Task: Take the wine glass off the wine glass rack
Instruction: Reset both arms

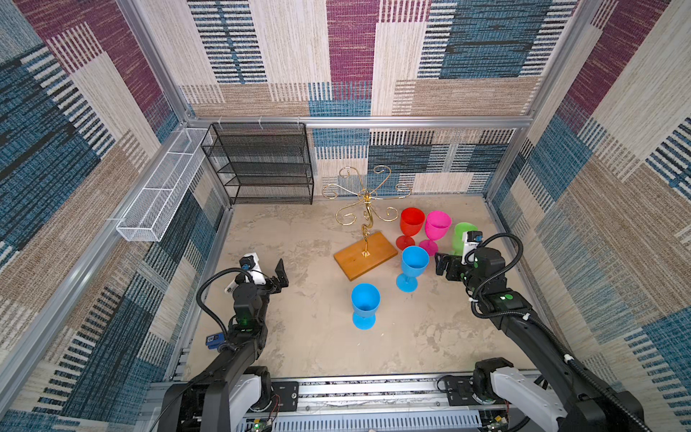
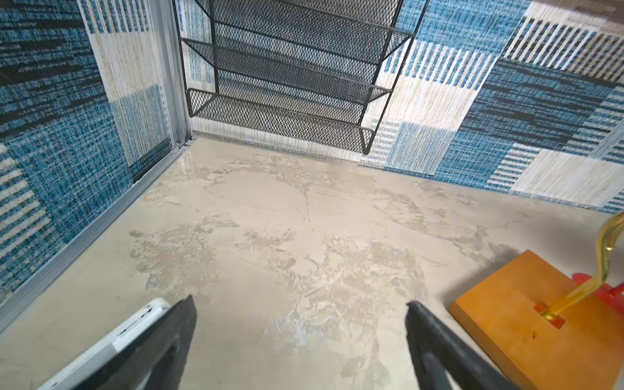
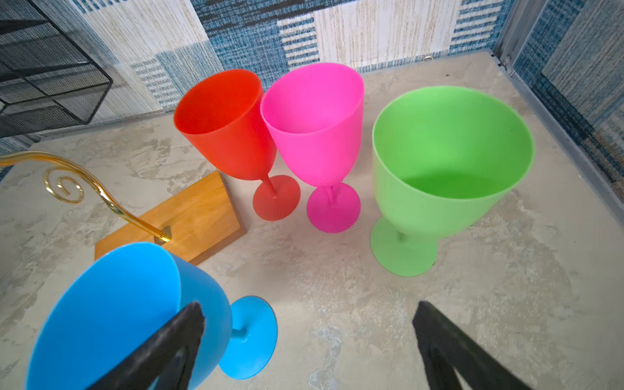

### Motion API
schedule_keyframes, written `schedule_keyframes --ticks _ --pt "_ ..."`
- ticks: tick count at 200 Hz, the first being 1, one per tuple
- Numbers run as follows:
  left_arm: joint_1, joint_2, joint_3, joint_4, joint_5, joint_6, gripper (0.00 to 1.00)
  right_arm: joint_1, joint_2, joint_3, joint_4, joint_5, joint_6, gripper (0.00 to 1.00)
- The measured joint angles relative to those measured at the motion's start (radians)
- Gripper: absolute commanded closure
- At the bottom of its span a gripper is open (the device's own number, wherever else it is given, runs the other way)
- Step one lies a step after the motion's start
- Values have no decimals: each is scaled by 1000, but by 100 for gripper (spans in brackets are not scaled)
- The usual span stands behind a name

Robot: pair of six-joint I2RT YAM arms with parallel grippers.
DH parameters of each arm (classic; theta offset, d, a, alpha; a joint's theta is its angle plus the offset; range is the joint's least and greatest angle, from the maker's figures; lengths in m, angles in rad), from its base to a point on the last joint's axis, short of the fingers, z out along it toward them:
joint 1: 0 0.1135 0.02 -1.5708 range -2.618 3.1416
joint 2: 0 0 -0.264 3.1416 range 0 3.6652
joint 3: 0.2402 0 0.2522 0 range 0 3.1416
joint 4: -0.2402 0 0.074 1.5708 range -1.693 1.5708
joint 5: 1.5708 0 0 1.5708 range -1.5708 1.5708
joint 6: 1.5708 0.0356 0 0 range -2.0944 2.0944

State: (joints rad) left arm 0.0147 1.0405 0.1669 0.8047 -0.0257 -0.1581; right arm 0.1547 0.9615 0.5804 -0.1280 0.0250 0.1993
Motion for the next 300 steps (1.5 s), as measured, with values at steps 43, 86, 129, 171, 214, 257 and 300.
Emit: schedule_keyframes --ticks 43,86,129,171,214,257,300 --pt "-2 51 -29 84 -13 29 1 -12 35 -45 95 26 -24 1" --pt "-2 28 -28 81 -21 84 1 -17 62 -119 262 66 -74 1" --pt "-3 203 -76 202 -19 113 1 -17 69 -213 436 95 -119 1" --pt "-3 503 -56 427 -8 142 1 -18 45 -286 577 117 -148 1" --pt "-3 538 -35 524 2 157 1 -18 23 -336 704 125 -179 1" --pt "-3 537 -40 544 -36 156 1 -18 55 -385 826 124 -212 1" --pt "-3 537 -41 546 -72 153 1 -18 61 -423 913 117 -238 1"
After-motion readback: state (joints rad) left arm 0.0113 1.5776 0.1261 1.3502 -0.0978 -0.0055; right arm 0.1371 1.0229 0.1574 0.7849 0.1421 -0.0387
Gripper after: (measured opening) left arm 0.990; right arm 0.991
